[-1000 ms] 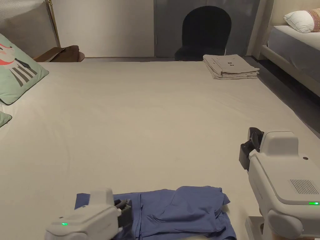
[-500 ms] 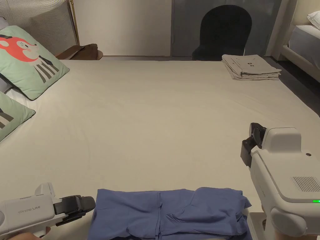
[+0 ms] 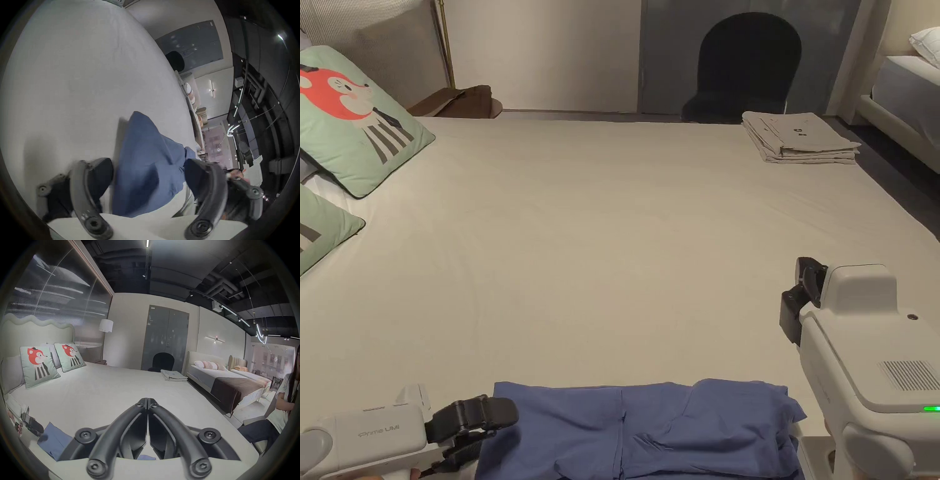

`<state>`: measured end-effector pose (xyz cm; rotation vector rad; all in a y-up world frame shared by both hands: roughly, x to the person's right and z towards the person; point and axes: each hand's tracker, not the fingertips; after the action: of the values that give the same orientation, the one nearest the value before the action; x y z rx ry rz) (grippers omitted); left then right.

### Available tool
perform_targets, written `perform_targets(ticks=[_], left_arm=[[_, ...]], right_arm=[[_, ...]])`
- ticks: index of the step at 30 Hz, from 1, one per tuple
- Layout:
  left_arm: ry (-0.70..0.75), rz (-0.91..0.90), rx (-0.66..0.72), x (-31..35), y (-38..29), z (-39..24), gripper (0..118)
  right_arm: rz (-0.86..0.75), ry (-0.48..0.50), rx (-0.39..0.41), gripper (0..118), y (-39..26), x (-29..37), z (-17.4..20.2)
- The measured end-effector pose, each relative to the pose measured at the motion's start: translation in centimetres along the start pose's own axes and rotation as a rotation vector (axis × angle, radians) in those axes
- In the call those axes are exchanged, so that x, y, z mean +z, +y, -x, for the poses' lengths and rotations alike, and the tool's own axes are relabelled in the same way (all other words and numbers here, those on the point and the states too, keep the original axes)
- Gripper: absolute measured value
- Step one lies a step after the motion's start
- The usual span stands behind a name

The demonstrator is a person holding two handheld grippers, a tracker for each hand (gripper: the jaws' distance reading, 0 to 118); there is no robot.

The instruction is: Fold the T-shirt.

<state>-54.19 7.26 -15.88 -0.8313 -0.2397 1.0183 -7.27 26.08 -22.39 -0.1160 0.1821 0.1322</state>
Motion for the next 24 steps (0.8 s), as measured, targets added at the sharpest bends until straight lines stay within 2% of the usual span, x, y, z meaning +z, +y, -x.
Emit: perform_targets(ticks=[3,4,5,8,9,13,16,19,24], left_arm=[[0.022,0.027,-0.028,-1.4,-0.2,-0.5,66],[0.035,0.026,-0.041,-1.6,-0.4,-0.9,57],[0.063,0.027,-0.073,-1.8,-0.6,-1.3,43],[0.152,0.025,-0.147,-1.9,-1.0,-2.0,25],[0.159,0.019,-0.163,-1.7,-1.1,-2.2,14],[0.130,-0.003,-0.161,-0.2,-0.4,-2.1,9],[0.158,-0.030,-0.222,1.9,0.0,-3.1,8],[0.190,-0.044,-0.224,4.6,0.9,-3.0,8],[0.359,-0.109,-0.239,7.7,1.3,-4.2,8]], right_arm=[[0.006,-0.001,-0.003,0,-0.1,-0.1,-0.1],[0.008,-0.002,0.000,0,-0.1,-0.1,-0.1],[0.007,-0.003,0.004,0,0.0,0.0,-0.1],[0.007,-0.002,0.003,0,0.0,0.0,-0.2],[0.007,0.000,0.002,0,0.0,0.0,-0.2],[0.003,0.003,0.002,0,0.3,0.0,-0.2],[-0.003,0.007,0.000,0,0.5,0.0,-0.2],[-0.009,0.013,-0.009,0,0.6,0.1,-0.3],[-0.009,0.034,-0.016,0,0.6,0.1,-0.1]])
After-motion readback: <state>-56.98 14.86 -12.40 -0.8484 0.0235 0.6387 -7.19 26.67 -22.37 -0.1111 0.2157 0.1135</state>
